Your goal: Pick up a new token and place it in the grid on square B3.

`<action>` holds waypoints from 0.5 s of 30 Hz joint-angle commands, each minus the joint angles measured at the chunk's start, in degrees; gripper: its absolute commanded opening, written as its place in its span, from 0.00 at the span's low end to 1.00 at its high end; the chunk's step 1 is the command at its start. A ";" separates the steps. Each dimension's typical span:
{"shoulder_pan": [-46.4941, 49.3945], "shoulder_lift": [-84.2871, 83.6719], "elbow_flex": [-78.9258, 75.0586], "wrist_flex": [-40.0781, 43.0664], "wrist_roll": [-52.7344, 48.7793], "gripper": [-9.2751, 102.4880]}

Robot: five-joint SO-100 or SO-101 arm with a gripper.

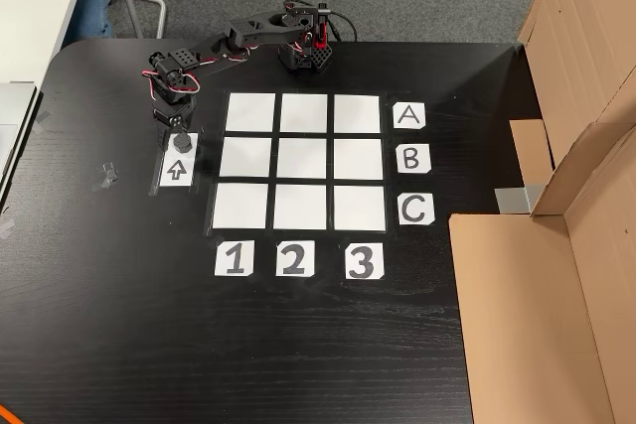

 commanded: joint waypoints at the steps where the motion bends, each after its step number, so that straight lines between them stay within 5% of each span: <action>1: -0.53 0.00 -2.29 0.00 -0.53 0.34; 7: -0.70 -1.23 -2.29 0.44 -1.23 0.30; 10: -0.97 -1.58 -2.29 0.70 -2.46 0.14; 15: -0.88 -1.67 -2.29 1.05 -2.81 0.09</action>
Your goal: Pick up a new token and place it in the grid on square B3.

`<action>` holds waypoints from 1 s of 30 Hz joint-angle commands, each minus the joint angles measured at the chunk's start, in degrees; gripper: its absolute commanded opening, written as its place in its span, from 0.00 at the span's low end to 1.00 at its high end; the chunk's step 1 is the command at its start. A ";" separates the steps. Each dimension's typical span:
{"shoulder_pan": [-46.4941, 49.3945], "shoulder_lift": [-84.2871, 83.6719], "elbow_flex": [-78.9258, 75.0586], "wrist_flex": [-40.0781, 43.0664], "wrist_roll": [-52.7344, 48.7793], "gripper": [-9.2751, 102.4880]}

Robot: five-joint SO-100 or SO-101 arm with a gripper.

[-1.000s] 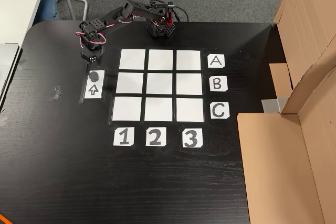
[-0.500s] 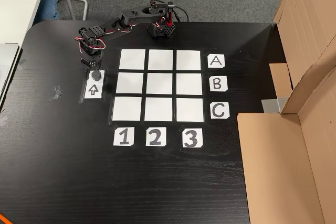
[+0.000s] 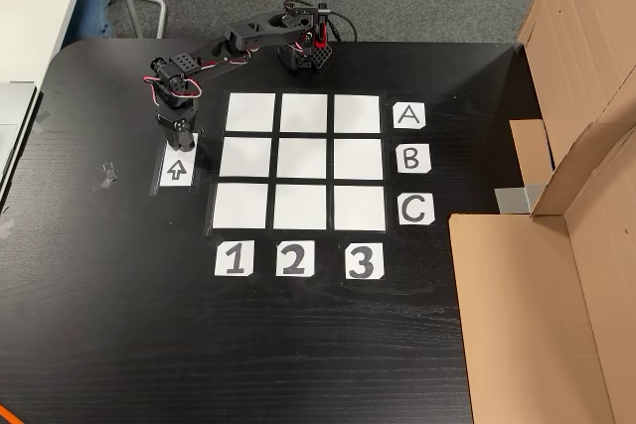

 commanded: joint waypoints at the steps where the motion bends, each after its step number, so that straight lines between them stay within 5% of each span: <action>1: -0.18 0.44 -2.11 0.53 -0.18 0.09; 30: 0.00 25.66 10.90 1.49 2.90 0.09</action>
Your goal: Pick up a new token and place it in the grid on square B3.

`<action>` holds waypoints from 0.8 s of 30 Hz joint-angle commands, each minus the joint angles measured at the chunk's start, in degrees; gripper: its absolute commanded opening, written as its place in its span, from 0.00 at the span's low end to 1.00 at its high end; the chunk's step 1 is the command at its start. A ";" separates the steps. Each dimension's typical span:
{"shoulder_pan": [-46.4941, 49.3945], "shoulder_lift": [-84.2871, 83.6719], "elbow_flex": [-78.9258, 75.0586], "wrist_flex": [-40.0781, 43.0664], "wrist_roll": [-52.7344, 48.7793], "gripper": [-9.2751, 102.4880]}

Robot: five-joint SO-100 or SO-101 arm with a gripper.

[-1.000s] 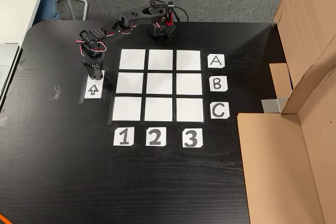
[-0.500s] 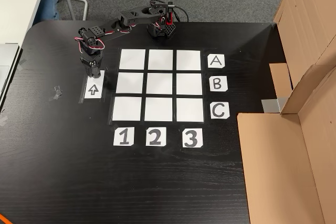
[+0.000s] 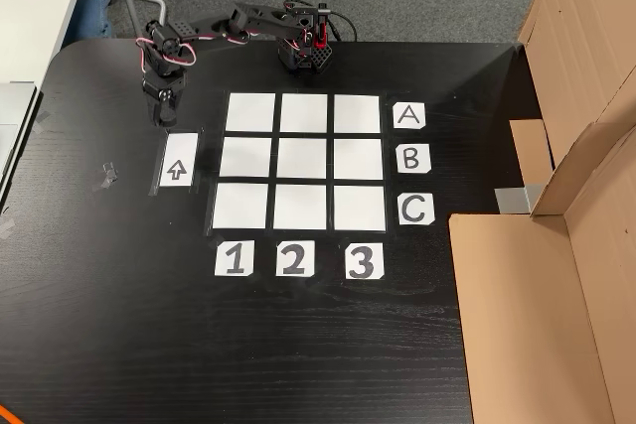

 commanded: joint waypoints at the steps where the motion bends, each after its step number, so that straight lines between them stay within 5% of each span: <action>1: -3.16 7.65 4.04 0.44 1.14 0.09; 24: -31.20 13.97 17.93 0.18 8.35 0.09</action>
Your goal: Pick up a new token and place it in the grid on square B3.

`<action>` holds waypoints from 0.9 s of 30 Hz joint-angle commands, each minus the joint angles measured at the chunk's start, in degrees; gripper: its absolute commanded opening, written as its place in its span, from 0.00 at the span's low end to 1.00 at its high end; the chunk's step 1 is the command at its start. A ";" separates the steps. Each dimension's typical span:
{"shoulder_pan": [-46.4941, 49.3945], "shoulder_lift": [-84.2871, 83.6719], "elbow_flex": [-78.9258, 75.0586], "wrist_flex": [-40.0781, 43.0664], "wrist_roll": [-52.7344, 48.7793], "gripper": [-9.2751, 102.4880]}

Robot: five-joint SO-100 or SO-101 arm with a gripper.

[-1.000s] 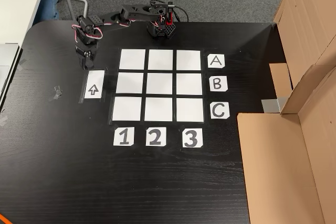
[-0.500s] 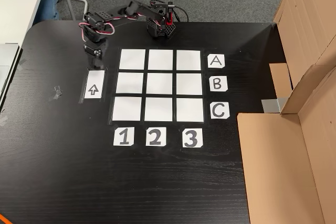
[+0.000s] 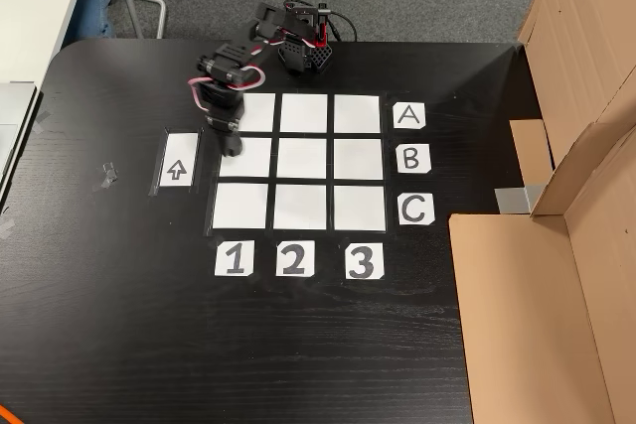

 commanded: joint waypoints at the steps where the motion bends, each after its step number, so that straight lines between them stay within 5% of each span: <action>1: -4.92 4.22 0.44 0.18 1.05 0.09; 27: -35.60 2.55 8.96 -2.72 6.86 0.09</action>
